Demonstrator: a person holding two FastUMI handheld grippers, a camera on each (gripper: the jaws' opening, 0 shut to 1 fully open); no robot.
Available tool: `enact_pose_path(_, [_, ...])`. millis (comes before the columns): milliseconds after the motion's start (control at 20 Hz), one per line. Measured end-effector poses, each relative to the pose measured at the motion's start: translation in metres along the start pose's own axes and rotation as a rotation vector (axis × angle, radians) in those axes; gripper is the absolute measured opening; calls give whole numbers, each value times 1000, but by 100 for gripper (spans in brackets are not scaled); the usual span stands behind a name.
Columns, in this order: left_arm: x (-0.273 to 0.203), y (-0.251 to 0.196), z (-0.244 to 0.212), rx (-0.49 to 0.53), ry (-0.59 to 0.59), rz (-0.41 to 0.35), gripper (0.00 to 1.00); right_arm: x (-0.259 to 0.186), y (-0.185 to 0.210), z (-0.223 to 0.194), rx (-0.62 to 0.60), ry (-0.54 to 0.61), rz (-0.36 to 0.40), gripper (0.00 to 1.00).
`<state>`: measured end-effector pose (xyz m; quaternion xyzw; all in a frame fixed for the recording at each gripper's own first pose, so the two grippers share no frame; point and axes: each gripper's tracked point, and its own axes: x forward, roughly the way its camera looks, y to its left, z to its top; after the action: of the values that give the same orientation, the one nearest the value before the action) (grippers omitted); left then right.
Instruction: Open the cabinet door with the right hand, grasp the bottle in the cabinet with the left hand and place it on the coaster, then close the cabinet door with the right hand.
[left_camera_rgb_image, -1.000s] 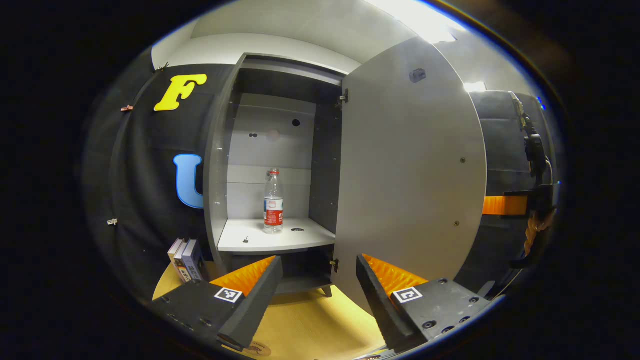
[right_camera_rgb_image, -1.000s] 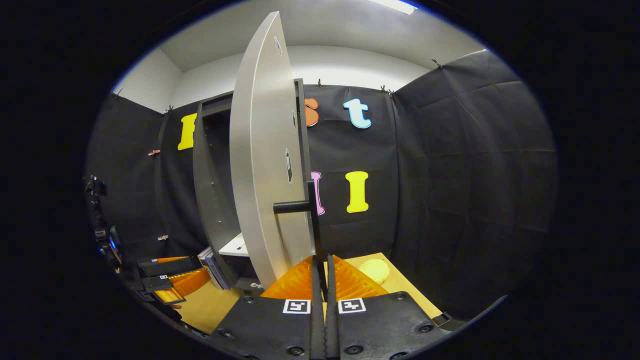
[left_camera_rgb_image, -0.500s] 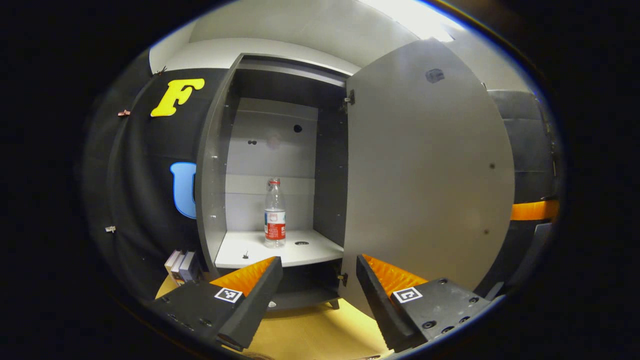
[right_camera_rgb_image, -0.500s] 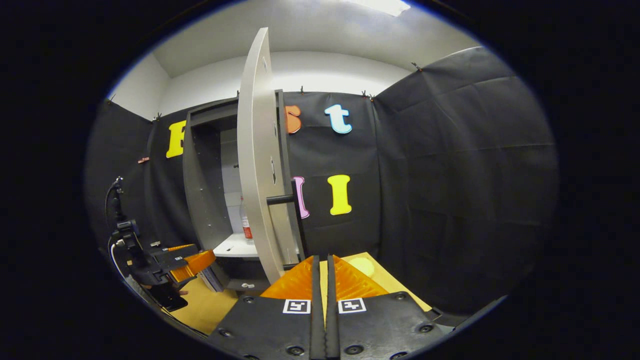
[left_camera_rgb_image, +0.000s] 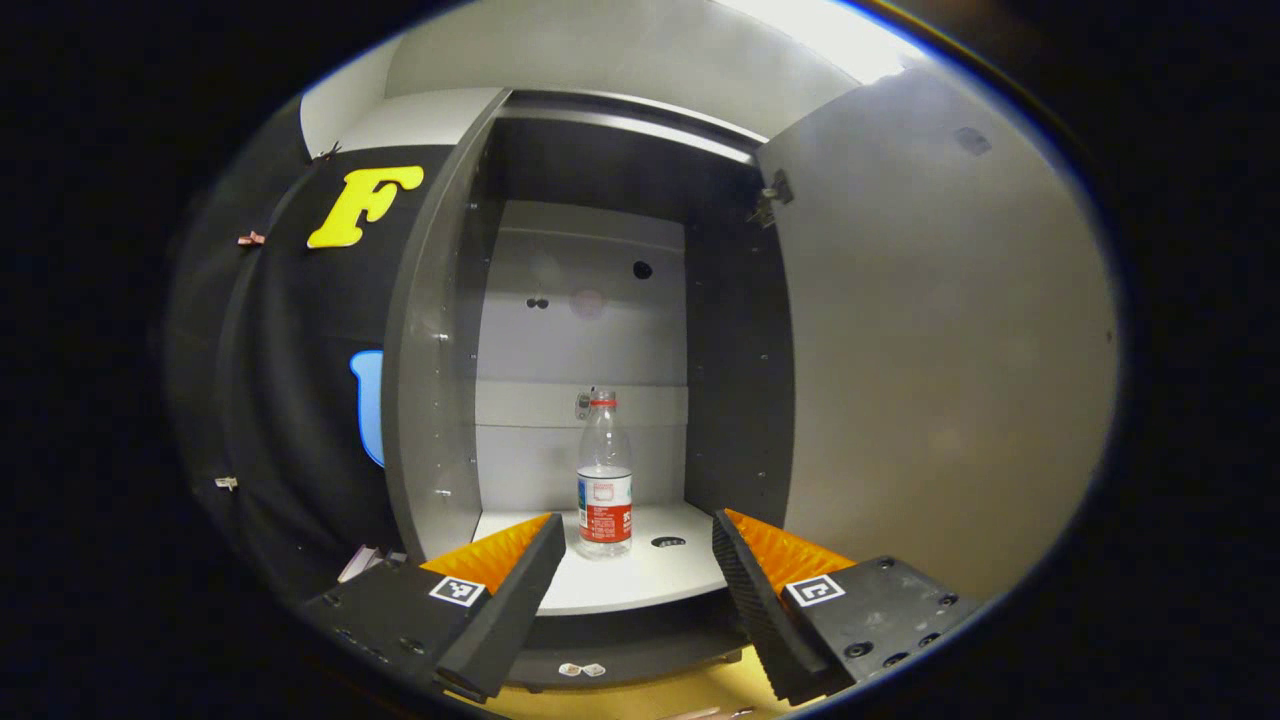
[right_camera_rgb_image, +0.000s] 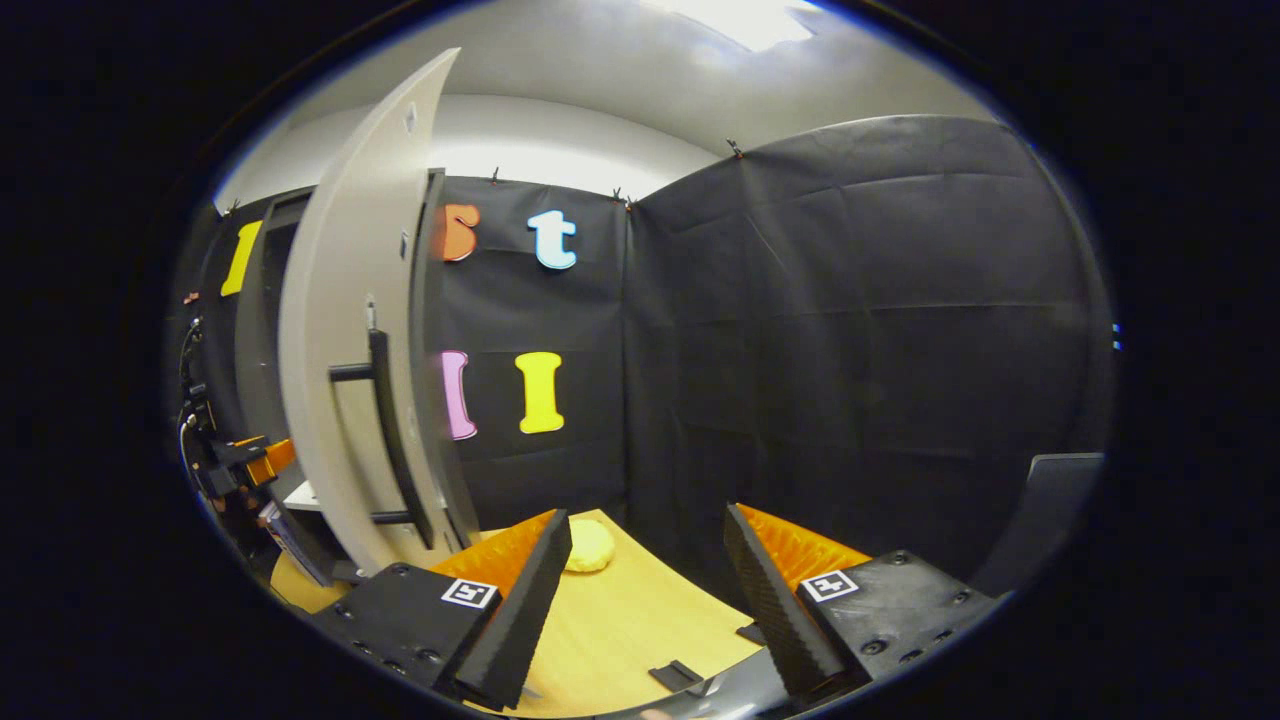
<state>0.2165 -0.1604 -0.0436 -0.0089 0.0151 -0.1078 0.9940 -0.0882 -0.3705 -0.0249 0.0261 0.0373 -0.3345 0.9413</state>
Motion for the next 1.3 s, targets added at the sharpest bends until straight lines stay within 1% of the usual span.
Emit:
enact_pose_path(50, [15,4,-3,20,12,8,94,10,-4,0,-3,-1,-16,97])
enact_pose_path(100, [30,8,-7,34,13,12,94,19,-7,-3,-7,1,-31,91])
enact_pose_path(150, [45,9,-10,35,13,13,94,25,-10,-5,-14,1,-40,91])
enact_pose_path(200, [61,9,-15,31,16,13,94,32,-12,-6,-20,0,-40,98])
enact_pose_path(350, [105,14,-29,37,44,30,94,60,-18,-13,-28,13,-47,98])
enact_pose_path(400, [117,16,-33,41,44,41,91,71,-18,-15,-27,17,-53,98])
enact_pose_path(450, [128,19,-34,44,43,54,94,78,-19,-16,-23,18,-56,98])
enact_pose_path(500, [137,22,-38,45,44,64,94,85,-18,-16,-18,18,-54,98])
enact_pose_path(550, [145,24,-40,50,45,71,94,92,-16,-16,-10,17,-44,100])
enact_pose_path(600, [151,25,-43,58,46,77,94,99,-14,-18,0,21,-31,100])
enact_pose_path(650, [156,26,-45,66,51,87,94,105,-13,-22,11,30,-24,98])
enact_pose_path(700, [161,30,-49,68,58,96,91,111,-12,-26,16,42,-20,98])
enact_pose_path(750, [166,32,-53,67,65,99,93,115,-11,-28,14,50,-16,98])
enact_pose_path(950, [183,40,-60,81,84,102,93,126,-3,-35,2,70,2,98])
enact_pose_path(1050, [192,40,-63,93,85,95,93,128,-3,-36,-3,76,-2,98])
enact_pose_path(1100, [197,39,-67,93,104,86,93,127,-1,-36,1,81,-1,98])
enact_pose_path(1200, [199,33,-77,70,137,68,94,129,-1,-39,3,94,-5,98])
enact_pose_path(1300, [200,33,-79,64,141,61,95,129,-2,-41,0,102,-12,98])
